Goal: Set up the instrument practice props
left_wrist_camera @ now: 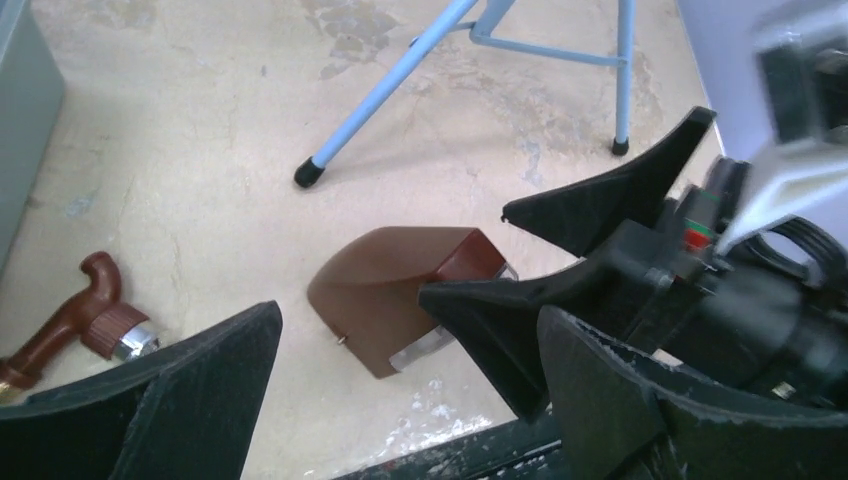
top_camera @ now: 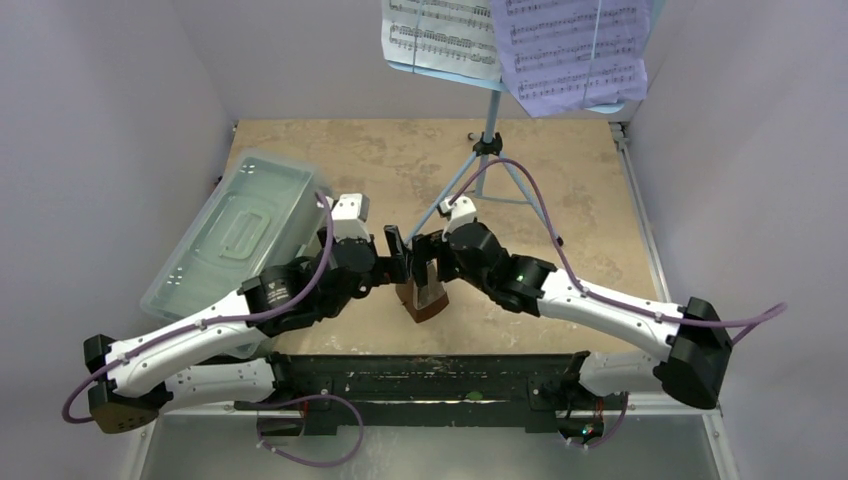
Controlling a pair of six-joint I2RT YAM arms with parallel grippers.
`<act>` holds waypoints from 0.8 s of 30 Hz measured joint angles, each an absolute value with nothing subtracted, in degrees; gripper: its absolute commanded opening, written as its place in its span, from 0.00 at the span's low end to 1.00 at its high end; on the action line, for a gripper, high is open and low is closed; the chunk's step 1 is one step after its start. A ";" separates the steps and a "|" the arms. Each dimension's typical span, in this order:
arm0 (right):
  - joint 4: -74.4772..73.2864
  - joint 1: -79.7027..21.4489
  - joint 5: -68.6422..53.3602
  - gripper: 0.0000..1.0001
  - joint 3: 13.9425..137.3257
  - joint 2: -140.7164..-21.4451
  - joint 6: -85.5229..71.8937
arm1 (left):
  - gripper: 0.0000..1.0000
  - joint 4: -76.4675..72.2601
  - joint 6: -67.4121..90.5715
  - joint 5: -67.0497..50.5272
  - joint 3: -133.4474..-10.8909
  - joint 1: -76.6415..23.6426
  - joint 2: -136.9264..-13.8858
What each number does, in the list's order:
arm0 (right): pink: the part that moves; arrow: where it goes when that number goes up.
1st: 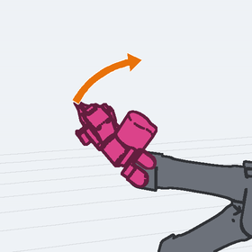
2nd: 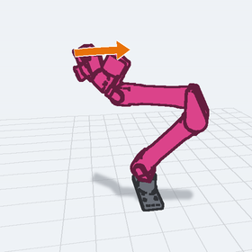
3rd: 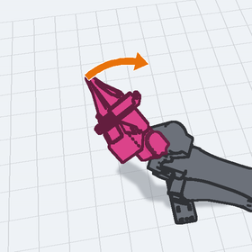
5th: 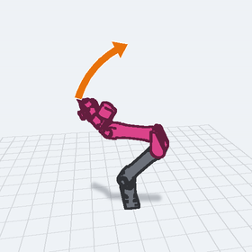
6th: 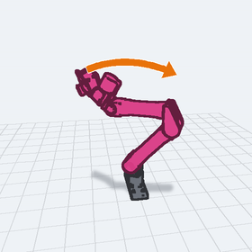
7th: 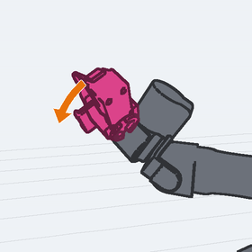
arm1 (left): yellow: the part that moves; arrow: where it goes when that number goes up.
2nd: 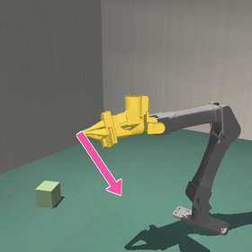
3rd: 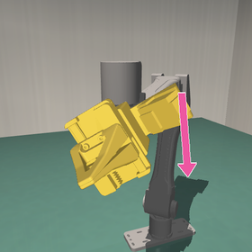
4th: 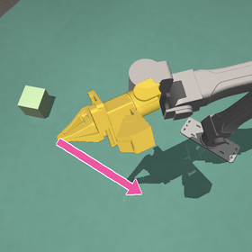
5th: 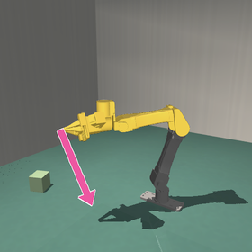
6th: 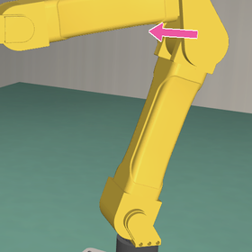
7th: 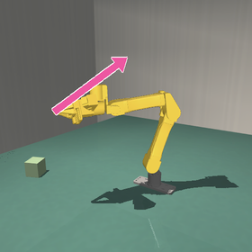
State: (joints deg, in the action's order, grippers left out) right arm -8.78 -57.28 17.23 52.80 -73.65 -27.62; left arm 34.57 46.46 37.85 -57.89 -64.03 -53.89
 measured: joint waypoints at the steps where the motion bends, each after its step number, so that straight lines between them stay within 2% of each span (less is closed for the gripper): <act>1: -8.60 -57.12 16.49 0.99 52.80 -72.31 -27.00 | 1.00 35.86 47.68 37.89 -59.33 -63.66 -55.11; 5: -8.80 -57.12 14.92 0.99 52.80 -65.60 -24.73 | 1.00 39.05 50.24 35.62 -63.05 -61.08 -58.13; 10: -8.99 -57.80 14.50 0.99 51.86 -53.36 -21.67 | 1.00 39.09 52.01 27.18 -65.69 -54.52 -62.06; 17: -13.74 -57.78 26.81 0.99 47.97 -40.88 -22.81 | 0.99 40.62 57.91 15.90 -69.80 -52.56 -73.34; 24: -16.95 -57.74 32.12 0.99 43.00 -38.83 -25.32 | 0.86 43.51 63.99 12.78 -70.00 -52.56 -81.17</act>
State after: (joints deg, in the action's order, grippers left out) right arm -16.95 -57.74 32.12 43.00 -38.83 -25.32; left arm 43.51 63.99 12.78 -70.00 -52.56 -81.17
